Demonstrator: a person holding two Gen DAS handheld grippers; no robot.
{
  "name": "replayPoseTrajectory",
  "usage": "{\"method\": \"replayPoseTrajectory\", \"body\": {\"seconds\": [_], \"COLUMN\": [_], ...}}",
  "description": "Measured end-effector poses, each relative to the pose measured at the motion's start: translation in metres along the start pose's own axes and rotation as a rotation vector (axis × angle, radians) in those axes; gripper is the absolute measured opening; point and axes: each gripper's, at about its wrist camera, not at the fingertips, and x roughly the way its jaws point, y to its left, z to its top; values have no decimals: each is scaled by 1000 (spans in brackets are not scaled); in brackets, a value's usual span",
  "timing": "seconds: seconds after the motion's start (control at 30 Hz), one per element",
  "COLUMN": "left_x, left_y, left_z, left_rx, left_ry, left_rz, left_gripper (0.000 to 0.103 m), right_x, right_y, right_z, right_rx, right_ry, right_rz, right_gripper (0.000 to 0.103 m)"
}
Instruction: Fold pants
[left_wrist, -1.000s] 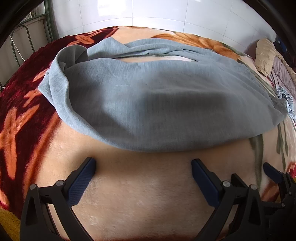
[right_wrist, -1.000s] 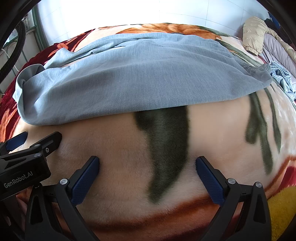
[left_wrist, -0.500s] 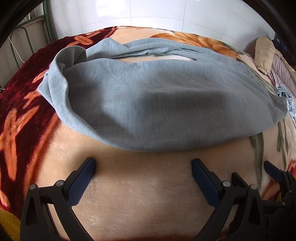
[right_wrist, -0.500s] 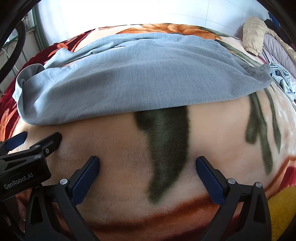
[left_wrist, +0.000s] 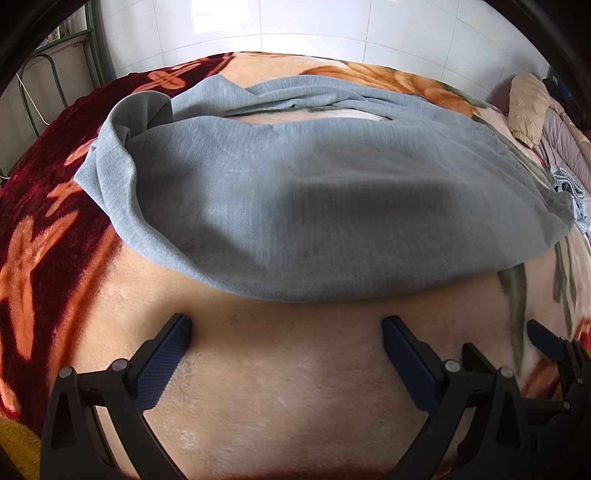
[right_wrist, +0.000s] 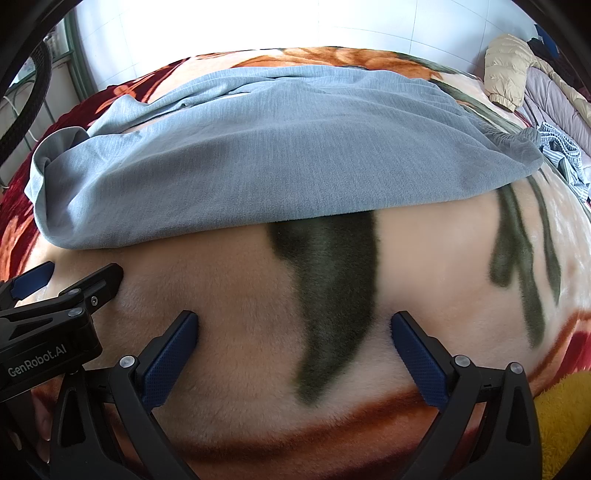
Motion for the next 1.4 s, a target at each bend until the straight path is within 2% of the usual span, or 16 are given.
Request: {"method": "replayPoseTrajectory", "body": {"seconds": [0.57,0.9,1.03,1.13,1.4], "left_x": [0,-6,-12,-19,-45], "left_y": [-2,2,4,12,49], "left_z": [0,3,6,12,53], "left_rx": [-3,20,25,5,-57], "left_ry": [1,19,49,59,-10], "left_rz": [-1,-33,-32,-26,35], "left_gripper": [103,103,102,101,101], "right_x": [2,1,-9,-20,-39], "right_y": [-1,-2,-11,-20,-69], "right_z": [4,14,20,27,64], "right_rx": [-4,-64,-71,-83,-50], "right_ry": [24,115,133,111,59], "right_rz": [4,44,85,81,39], "right_gripper": [103,103,97,97,97]}}
